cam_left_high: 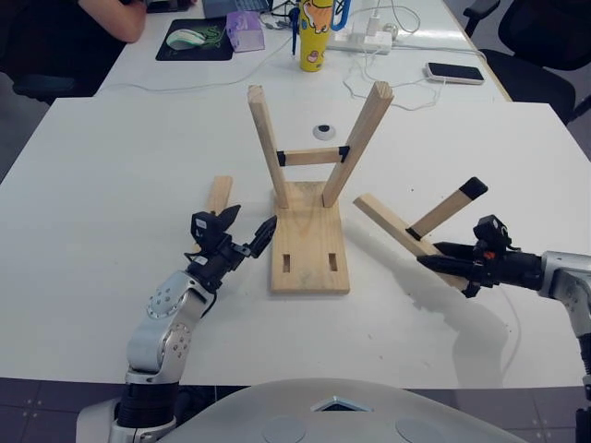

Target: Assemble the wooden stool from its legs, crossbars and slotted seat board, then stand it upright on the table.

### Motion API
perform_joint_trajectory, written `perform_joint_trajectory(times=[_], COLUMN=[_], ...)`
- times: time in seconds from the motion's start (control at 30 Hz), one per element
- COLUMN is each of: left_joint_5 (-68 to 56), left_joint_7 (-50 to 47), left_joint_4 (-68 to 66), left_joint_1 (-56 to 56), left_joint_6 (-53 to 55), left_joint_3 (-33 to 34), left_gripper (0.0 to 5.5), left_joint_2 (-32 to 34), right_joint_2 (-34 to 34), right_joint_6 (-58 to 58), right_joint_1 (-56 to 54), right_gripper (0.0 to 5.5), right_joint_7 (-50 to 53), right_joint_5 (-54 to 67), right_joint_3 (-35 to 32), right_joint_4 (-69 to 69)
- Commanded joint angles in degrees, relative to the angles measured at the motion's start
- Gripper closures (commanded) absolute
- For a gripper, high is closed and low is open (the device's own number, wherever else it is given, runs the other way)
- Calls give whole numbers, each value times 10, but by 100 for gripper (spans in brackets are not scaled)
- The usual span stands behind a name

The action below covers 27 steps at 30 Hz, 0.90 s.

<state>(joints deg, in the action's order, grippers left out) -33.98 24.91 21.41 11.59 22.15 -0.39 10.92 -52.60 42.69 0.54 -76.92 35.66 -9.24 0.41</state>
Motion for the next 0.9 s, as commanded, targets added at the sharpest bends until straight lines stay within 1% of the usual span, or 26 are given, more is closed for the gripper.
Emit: perform_joint_trajectory(times=[0.03,0.1,0.2,0.37,0.47,0.63,0.9], left_joint_5=[-109,-155,-227,-349,-404,-437,-464], left_joint_7=[14,15,15,18,9,3,-1], left_joint_4=[25,34,41,52,55,34,33], left_joint_1=[-7,-16,-34,-71,-83,-112,-121], left_joint_6=[75,105,151,229,260,282,299], left_joint_3=[33,47,63,60,57,50,34], left_gripper=[68,68,68,68,68,68,68], left_joint_2=[8,17,27,45,52,59,58], right_joint_2=[-29,-17,20,78,92,106,99], right_joint_6=[70,90,117,147,166,199,194], right_joint_1=[27,29,12,-4,-11,-11,-10], right_gripper=[343,343,343,343,343,343,343], right_joint_7=[-41,-35,-4,50,61,73,62], right_joint_5=[68,92,129,185,212,263,253], right_joint_3=[-13,-11,-13,-18,-11,-14,30], right_joint_4=[-60,-81,-101,-125,-137,-152,-170])
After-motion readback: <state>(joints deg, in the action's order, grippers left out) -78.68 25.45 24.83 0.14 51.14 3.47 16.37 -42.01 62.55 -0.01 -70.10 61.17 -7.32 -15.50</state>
